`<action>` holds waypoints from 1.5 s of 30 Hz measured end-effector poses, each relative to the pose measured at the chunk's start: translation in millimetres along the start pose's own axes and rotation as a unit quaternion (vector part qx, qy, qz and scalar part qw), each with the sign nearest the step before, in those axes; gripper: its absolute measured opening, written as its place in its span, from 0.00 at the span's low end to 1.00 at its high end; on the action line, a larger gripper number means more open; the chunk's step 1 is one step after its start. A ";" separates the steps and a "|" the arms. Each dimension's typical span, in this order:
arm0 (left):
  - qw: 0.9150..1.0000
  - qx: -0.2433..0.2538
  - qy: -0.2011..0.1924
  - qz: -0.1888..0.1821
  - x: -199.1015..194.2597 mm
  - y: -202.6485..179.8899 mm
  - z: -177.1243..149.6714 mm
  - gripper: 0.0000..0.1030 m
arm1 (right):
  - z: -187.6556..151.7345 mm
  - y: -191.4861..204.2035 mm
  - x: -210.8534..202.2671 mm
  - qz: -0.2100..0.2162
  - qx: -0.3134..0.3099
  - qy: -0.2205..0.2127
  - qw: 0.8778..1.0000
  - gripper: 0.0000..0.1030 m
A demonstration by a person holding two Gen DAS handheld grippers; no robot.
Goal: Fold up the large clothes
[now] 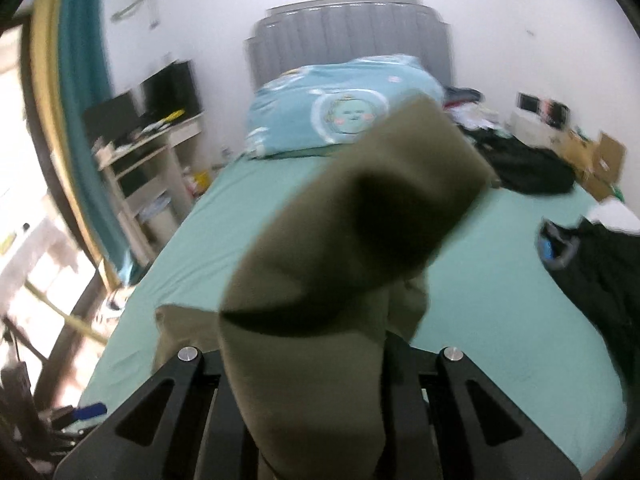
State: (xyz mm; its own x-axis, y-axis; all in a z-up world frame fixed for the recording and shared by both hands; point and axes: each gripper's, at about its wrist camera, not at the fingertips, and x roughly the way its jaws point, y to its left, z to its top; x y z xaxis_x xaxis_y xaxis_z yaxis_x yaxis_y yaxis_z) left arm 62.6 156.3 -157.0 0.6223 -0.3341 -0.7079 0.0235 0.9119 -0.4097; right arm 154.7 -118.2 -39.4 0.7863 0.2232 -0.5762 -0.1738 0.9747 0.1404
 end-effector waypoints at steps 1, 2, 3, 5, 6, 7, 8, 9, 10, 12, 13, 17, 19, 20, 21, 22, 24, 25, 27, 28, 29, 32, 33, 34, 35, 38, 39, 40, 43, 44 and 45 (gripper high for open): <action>1.000 -0.002 -0.004 0.000 -3.8 1.8 0.1 0.73 | -4.3 16.8 3.1 0.009 -0.015 0.004 1.000 0.14; 1.000 -0.003 -0.008 0.000 -8.2 4.8 -0.2 0.73 | -9.5 32.3 7.0 0.019 -0.028 0.009 0.999 0.14; 1.000 -0.005 -0.012 0.001 -13.3 7.8 -0.5 0.73 | -16.5 51.6 13.0 0.033 -0.042 0.017 0.998 0.14; 1.000 -0.009 -0.019 0.004 -23.0 16.5 -2.2 0.73 | -27.8 77.6 21.6 0.053 -0.059 0.030 0.996 0.14; 1.000 -0.011 -0.021 0.006 -26.9 21.0 -2.8 0.73 | -34.5 90.8 26.7 0.063 -0.067 0.039 0.995 0.14; 1.000 -0.013 -0.024 0.010 -30.9 25.8 -3.3 0.73 | -43.5 104.7 32.8 0.075 -0.075 0.050 0.993 0.14; 0.999 -0.017 -0.027 0.014 -35.0 31.4 -4.2 0.73 | -50.9 114.3 37.7 0.083 -0.078 0.059 0.992 0.14; 0.999 -0.023 -0.032 0.019 -39.7 37.3 -5.2 0.73 | -62.3 127.4 45.2 0.094 -0.084 0.076 0.989 0.14; 0.999 -0.029 -0.036 0.024 -44.1 43.4 -6.1 0.73 | -70.7 136.1 50.4 0.101 -0.089 0.087 0.987 0.14; 0.998 -0.040 -0.042 0.030 -50.9 55.1 -7.9 0.73 | -90.8 152.0 60.6 0.109 -0.102 0.110 0.983 0.15; 0.997 -0.045 -0.044 0.032 -53.6 60.6 -8.6 0.73 | -103.8 159.7 66.6 0.111 -0.112 0.123 0.980 0.16; 0.995 -0.067 -0.051 0.046 -62.4 85.0 -10.6 0.73 | -146.1 179.5 91.6 0.123 -0.128 0.183 0.967 0.31; 0.995 -0.073 -0.050 0.051 -64.0 91.9 -10.1 0.73 | -163.0 190.3 96.0 0.168 -0.136 0.216 0.952 0.54; 0.994 -0.074 -0.052 0.053 -66.1 95.1 -8.7 0.73 | -168.6 195.5 94.5 0.187 -0.140 0.226 0.946 0.75; 0.994 -0.074 -0.053 0.055 -67.6 96.5 -7.1 0.73 | -173.9 201.2 91.5 0.209 -0.146 0.233 0.938 0.84; 0.994 -0.072 -0.056 0.059 -70.3 97.0 -4.8 0.73 | -176.6 207.8 84.4 0.224 -0.155 0.228 0.935 0.89; 0.994 -0.068 -0.062 0.062 -76.8 96.2 -0.4 0.73 | -177.0 210.3 71.2 0.240 -0.165 0.215 0.932 0.89; 0.993 -0.066 -0.065 0.066 -80.6 94.3 3.9 0.73 | -174.2 207.8 64.8 0.250 -0.161 0.215 0.930 0.89; 0.993 -0.060 -0.073 0.067 -86.6 88.0 11.0 0.73 | -165.5 196.3 50.0 0.262 -0.144 0.213 0.930 0.89; 0.993 -0.056 -0.078 0.066 -90.0 84.1 14.5 0.73 | -167.4 189.1 37.6 0.269 -0.138 0.209 0.930 0.89; 0.993 -0.048 -0.084 0.063 -93.9 75.6 22.3 0.73 | -162.7 185.4 29.0 0.275 -0.131 0.206 0.930 0.89; 0.994 -0.022 -0.096 0.047 -97.6 50.9 38.1 0.73 | -154.8 160.6 -14.7 0.295 -0.114 0.186 0.930 0.89; 0.994 -0.013 -0.097 0.039 -96.3 43.5 42.8 0.73 | -155.7 154.0 -27.1 0.297 -0.112 0.180 0.931 0.89; 0.995 -0.004 -0.097 0.030 -92.9 34.1 46.8 0.73 | -150.3 145.6 -38.2 0.297 -0.107 0.170 0.934 0.89; 0.996 0.011 -0.093 0.015 -84.8 18.1 53.0 0.73 | -143.9 140.7 -45.6 0.292 -0.102 0.158 0.938 0.89; 0.997 0.045 -0.058 -0.011 -51.0 -14.9 58.2 0.73 | -129.1 110.1 -64.9 0.246 -0.085 0.119 0.958 0.89; 0.998 0.052 -0.041 -0.012 -36.9 -22.5 58.0 0.73 | -125.8 98.3 -65.3 0.219 -0.078 0.107 0.967 0.89; 0.998 0.055 -0.027 -0.015 -23.1 -28.4 56.6 0.73 | -122.8 81.8 -61.2 0.181 -0.068 0.098 0.976 0.89; 0.997 0.075 0.022 -0.007 22.5 -41.6 40.6 0.73 | -125.3 32.8 -32.7 0.073 -0.029 0.110 0.991 0.89; 0.996 0.083 0.038 0.005 34.7 -43.0 33.2 0.73 | -130.1 19.0 -19.1 0.046 -0.014 0.121 0.991 0.89; 0.995 0.086 0.053 0.015 46.5 -42.0 26.6 0.73 | -138.2 5.0 -2.0 0.022 0.003 0.141 0.990 0.89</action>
State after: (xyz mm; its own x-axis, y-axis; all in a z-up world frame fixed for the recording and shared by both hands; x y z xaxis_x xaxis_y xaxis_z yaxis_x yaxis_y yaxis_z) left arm 111.3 108.8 -157.4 0.5390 -0.3202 -0.7790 0.1443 0.9464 -0.2891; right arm 70.3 -112.4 -148.8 0.5816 0.2605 -0.7706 -0.2005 0.9640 0.1746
